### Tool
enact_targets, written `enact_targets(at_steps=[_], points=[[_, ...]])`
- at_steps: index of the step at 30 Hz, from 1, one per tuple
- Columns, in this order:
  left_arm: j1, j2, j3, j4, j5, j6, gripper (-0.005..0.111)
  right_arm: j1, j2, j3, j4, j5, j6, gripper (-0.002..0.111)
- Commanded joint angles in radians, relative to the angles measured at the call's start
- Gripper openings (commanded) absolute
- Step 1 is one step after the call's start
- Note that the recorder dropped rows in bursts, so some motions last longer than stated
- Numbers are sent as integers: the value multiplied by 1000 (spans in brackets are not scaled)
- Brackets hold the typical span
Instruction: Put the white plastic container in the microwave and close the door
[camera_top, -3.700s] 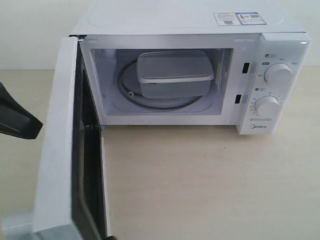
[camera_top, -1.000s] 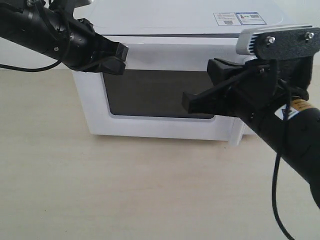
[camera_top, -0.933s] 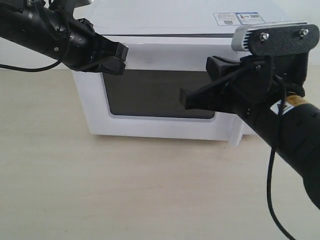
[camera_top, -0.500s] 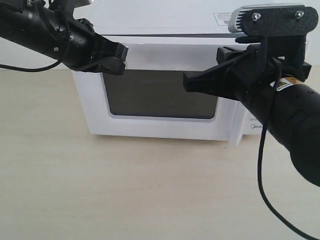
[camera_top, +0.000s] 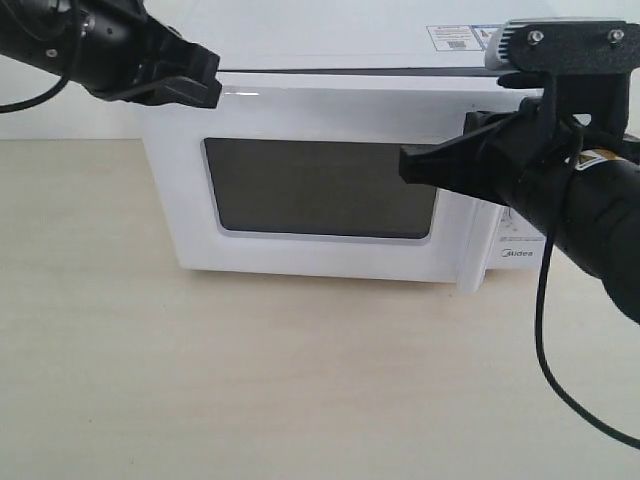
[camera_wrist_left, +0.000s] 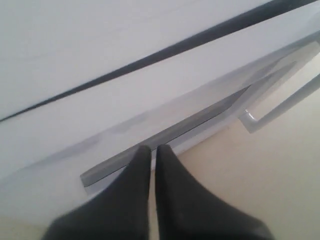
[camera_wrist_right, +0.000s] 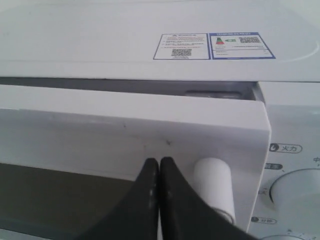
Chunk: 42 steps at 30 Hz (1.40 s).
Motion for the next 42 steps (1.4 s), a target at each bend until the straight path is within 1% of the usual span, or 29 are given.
enact_targets(at_steps=[1, 6, 9, 13, 18, 24, 30, 42], points=[[-1, -94, 69, 55, -48, -37, 4, -9, 2, -6, -25, -6, 0, 0], [-1, -222, 194, 43, -96, -37, 4, -9, 2, -6, -25, -23, 0, 0], [-1, -297, 243, 21, -98, -37, 4, -9, 2, -6, -25, -33, 0, 0], [-1, -408, 298, -7, -98, -37, 4, -22, 2, -6, -25, -38, 5, 0], [-1, -540, 340, -10, -98, -37, 4, -70, 19, -28, -30, 25, 14, 0], [2, -649, 397, -8, -84, -37, 4, -70, 45, -46, -55, 17, 19, 0], [2, -699, 449, 2, -93, -61, 4, -70, 47, -46, -55, 17, 19, 0], [2, -699, 454, 2, -97, -79, 4, -70, 47, -46, -53, 19, 19, 0]])
